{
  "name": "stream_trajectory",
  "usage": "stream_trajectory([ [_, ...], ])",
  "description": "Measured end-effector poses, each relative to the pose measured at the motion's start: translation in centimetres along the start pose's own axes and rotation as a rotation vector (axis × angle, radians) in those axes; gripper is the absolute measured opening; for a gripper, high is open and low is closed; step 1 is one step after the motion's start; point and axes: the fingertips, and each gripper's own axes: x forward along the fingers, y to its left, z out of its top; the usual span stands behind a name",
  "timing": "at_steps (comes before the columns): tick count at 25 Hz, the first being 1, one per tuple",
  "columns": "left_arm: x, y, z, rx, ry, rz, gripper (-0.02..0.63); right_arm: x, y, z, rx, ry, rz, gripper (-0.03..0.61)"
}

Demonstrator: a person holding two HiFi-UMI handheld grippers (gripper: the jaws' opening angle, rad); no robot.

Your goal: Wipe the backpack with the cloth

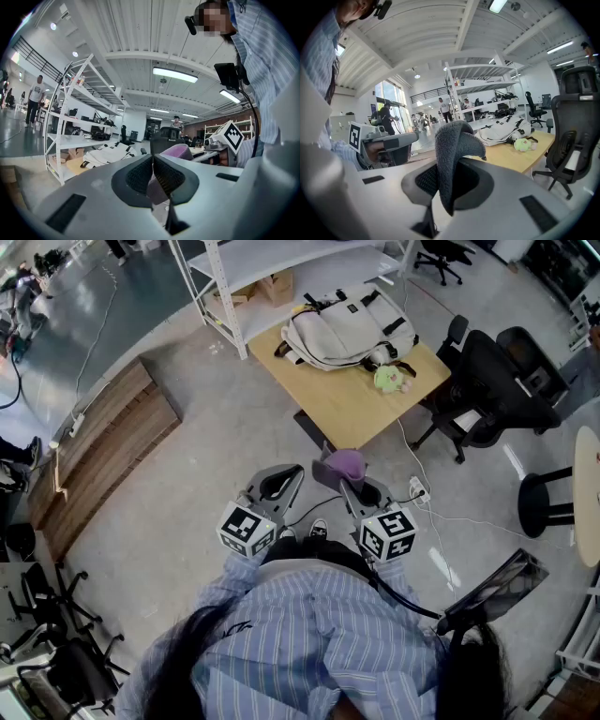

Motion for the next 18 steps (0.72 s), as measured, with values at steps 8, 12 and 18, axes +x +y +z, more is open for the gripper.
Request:
stream_trajectory([
  [8, 1.4, 0.0, -0.2, -0.026, 0.003, 0.007, 0.012, -0.3, -1.6, 0.0, 0.007, 0.003, -0.008, 0.041],
  [12, 2.4, 0.0, -0.3, -0.034, 0.003, 0.009, 0.012, -0.4, -2.8, 0.3, 0.013, 0.0, -0.014, 0.041],
  [18, 4.2, 0.1, -0.3, -0.035, 0.002, 0.008, 0.012, -0.5, -4.9, 0.9, 0.049, -0.025, -0.008, 0.041],
])
